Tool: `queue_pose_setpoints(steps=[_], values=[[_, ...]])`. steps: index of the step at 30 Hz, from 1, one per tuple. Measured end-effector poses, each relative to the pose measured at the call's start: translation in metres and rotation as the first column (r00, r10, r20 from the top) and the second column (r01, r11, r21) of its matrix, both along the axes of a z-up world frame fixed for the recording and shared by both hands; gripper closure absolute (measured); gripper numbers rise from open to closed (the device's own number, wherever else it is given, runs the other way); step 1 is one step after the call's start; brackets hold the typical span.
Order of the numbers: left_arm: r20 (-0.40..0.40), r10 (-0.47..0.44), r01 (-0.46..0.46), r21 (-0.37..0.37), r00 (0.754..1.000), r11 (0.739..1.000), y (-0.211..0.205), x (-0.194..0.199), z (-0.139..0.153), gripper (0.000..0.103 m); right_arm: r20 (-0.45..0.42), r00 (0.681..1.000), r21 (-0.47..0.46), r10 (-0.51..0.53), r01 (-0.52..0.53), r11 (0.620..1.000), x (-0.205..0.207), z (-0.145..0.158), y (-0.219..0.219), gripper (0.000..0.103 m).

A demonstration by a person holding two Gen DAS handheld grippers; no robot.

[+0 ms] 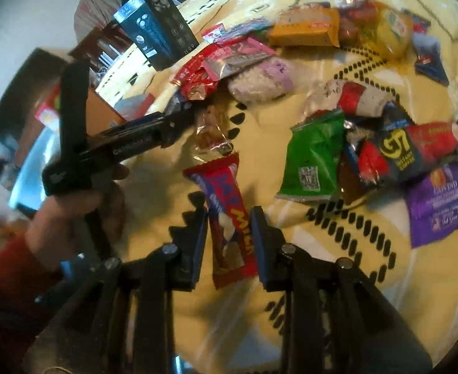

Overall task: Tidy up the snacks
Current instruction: 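Carry both held packets up and over the clear glass bowl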

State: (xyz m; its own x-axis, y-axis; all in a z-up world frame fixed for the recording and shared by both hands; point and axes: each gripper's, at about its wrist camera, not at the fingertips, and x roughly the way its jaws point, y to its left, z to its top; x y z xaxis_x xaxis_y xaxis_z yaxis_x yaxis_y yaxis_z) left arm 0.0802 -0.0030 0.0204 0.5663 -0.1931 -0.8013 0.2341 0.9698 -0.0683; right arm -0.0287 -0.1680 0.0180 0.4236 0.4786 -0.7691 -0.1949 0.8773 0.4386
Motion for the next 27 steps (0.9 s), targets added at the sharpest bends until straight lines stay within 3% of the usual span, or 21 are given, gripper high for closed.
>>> queue_pose_setpoints(steps=[3,6,9,11,13,16,18,19,20,23,27], values=[[-0.003,-0.04,0.04,0.005,0.999,0.999,-0.003,-0.006,0.004,0.055,0.0,1.0,-0.019,-0.003,0.003,1.0,0.006,-0.006,0.003,0.074],[-0.014,-0.073,0.073,-0.012,0.997,0.997,-0.004,-0.014,0.01,0.055,0.001,1.0,-0.024,0.003,-0.003,1.0,0.007,-0.01,0.002,0.073],[-0.02,-0.092,0.091,-0.027,0.996,0.995,-0.003,-0.018,0.008,0.044,0.007,1.0,-0.03,0.019,-0.019,0.999,0.007,-0.01,0.004,0.067],[-0.002,-0.082,0.082,-0.016,0.997,0.996,-0.002,-0.018,0.008,0.036,0.021,0.999,-0.045,0.036,-0.035,0.998,0.007,-0.006,0.005,0.057],[0.013,-0.072,0.073,-0.025,0.997,0.997,-0.001,-0.016,0.009,0.032,0.032,0.998,-0.067,0.055,-0.053,0.996,0.006,-0.003,0.009,0.05],[0.024,-0.088,0.089,-0.023,0.996,0.996,-0.004,-0.012,0.007,0.03,0.028,0.997,-0.081,0.076,-0.074,0.994,0.013,-0.008,0.014,0.05],[0.01,-0.105,0.105,-0.009,0.994,0.994,-0.007,-0.01,0.001,0.031,0.025,0.996,-0.089,0.084,-0.081,0.993,0.015,-0.011,0.016,0.051],[0.005,-0.108,0.108,-0.011,0.994,0.994,-0.006,-0.01,-0.002,0.031,0.025,0.996,-0.094,0.082,-0.079,0.992,0.016,-0.012,0.016,0.056],[-0.014,-0.103,0.103,-0.004,0.995,0.995,-0.005,-0.01,-0.004,0.041,0.025,0.997,-0.103,0.074,-0.071,0.992,0.016,-0.013,0.016,0.067],[-0.031,-0.115,0.115,-0.002,0.993,0.993,-0.007,-0.013,-0.001,0.056,0.023,0.999,-0.092,0.035,-0.033,0.995,0.013,-0.013,0.009,0.076],[-0.032,-0.133,0.133,-0.005,0.991,0.991,-0.011,-0.026,0.011,0.056,0.043,0.999,-0.064,-0.008,0.011,0.998,0.006,-0.007,0.003,0.078]])
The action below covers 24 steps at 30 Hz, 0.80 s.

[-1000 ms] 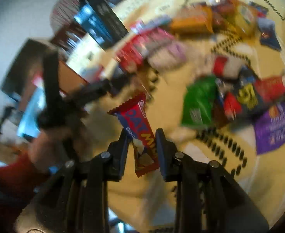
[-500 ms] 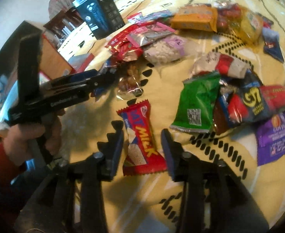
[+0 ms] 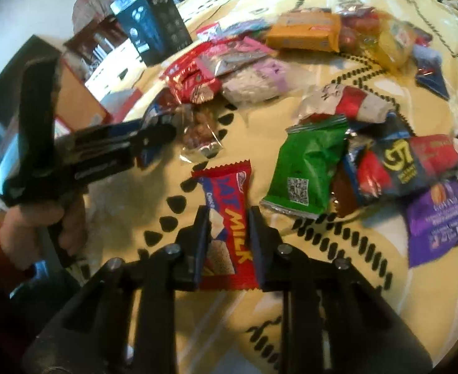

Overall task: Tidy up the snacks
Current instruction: 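Carry both held packets up and over the clear glass bowl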

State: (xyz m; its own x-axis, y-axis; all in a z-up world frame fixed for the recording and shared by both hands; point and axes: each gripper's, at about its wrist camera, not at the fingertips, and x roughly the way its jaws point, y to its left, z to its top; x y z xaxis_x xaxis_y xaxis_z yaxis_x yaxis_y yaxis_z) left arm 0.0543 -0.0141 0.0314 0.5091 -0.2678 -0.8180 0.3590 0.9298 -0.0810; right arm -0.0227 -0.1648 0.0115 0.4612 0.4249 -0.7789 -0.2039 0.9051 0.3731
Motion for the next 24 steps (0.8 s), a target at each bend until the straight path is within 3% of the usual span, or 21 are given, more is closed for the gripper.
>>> queue_pose_setpoints(steps=[6,11,19,24], values=[[0.034,0.015,-0.014,-0.025,0.999,1.0,-0.001,-0.026,0.044,0.056,0.069,0.997,0.011,-0.041,0.04,0.999,-0.01,0.028,-0.003,0.078],[0.052,0.06,-0.061,0.019,0.997,0.998,0.0,-0.038,0.072,0.056,0.12,0.991,-0.001,-0.066,0.067,0.998,-0.013,0.056,-0.002,0.078],[0.095,0.116,-0.123,0.073,0.989,0.99,0.008,-0.052,0.096,0.056,0.17,0.982,-0.017,-0.081,0.085,0.996,-0.025,0.084,0.002,0.078],[0.126,0.125,-0.134,0.064,0.984,0.989,0.014,-0.059,0.112,0.056,0.197,0.977,-0.028,-0.079,0.086,0.996,-0.03,0.102,0.009,0.078]])
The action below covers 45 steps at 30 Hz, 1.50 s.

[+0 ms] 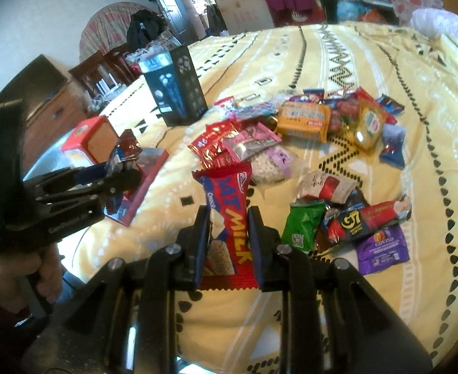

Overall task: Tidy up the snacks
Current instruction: 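Carry both held packets up and over the clear glass bowl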

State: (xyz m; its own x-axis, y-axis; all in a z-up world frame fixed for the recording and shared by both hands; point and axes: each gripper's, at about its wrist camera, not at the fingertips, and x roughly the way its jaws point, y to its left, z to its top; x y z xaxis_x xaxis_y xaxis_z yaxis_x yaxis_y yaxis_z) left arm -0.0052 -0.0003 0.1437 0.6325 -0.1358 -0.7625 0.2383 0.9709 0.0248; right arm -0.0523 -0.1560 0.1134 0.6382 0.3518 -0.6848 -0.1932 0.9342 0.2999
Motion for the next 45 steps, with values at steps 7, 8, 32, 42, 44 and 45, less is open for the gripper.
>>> queue_pose_setpoints(steps=[7,8,32,42,44,45], values=[[0.046,0.026,-0.025,-0.014,0.999,1.0,0.016,-0.008,0.026,0.056,0.043,0.999,-0.016,0.018,-0.017,1.0,0.0,0.028,0.015,0.078],[0.051,0.034,-0.033,-0.019,0.998,0.999,0.021,-0.009,0.03,0.056,0.05,0.999,-0.018,0.021,-0.021,1.0,0.001,0.032,0.017,0.078],[0.138,0.246,-0.238,-0.07,0.959,0.969,0.136,-0.014,0.084,0.056,0.181,0.966,-0.034,0.185,-0.182,0.983,0.04,0.107,0.108,0.078],[0.146,0.35,-0.34,-0.09,0.925,0.936,0.203,-0.02,0.092,0.056,0.207,0.934,-0.048,0.292,-0.288,0.956,0.057,0.128,0.171,0.078],[0.145,0.372,-0.361,-0.093,0.917,0.928,0.217,-0.021,0.094,0.056,0.213,0.925,-0.051,0.314,-0.31,0.949,0.06,0.132,0.184,0.078],[0.145,0.384,-0.373,-0.096,0.912,0.923,0.224,-0.023,0.095,0.056,0.216,0.92,-0.053,0.327,-0.324,0.945,0.062,0.135,0.193,0.078]])
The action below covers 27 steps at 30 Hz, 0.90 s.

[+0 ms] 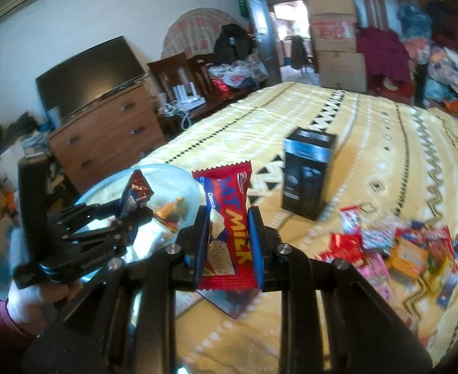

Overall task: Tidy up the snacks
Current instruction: 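Carry both held packets up and over the clear glass bowl, then open both tools to drop the packets into the glass bowl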

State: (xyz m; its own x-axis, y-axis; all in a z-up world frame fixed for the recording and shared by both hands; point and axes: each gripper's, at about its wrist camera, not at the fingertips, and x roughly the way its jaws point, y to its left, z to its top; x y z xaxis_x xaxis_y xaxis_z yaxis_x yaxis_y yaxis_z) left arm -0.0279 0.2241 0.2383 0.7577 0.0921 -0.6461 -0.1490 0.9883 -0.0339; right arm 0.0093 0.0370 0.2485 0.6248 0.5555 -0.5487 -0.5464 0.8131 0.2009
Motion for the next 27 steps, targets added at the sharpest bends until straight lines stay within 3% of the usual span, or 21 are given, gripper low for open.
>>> queue_pose_setpoints(steps=[9,27], values=[[0.004,0.11,-0.11,-0.027,0.994,0.994,0.063,-0.004,0.005,0.056,-0.003,0.992,-0.006,0.126,-0.126,0.992,0.014,0.01,0.069,0.078],[-0.085,0.283,-0.29,-0.083,0.955,0.953,0.162,-0.003,-0.024,0.056,-0.098,0.949,-0.027,0.298,-0.302,0.953,0.041,-0.004,0.18,0.078]])
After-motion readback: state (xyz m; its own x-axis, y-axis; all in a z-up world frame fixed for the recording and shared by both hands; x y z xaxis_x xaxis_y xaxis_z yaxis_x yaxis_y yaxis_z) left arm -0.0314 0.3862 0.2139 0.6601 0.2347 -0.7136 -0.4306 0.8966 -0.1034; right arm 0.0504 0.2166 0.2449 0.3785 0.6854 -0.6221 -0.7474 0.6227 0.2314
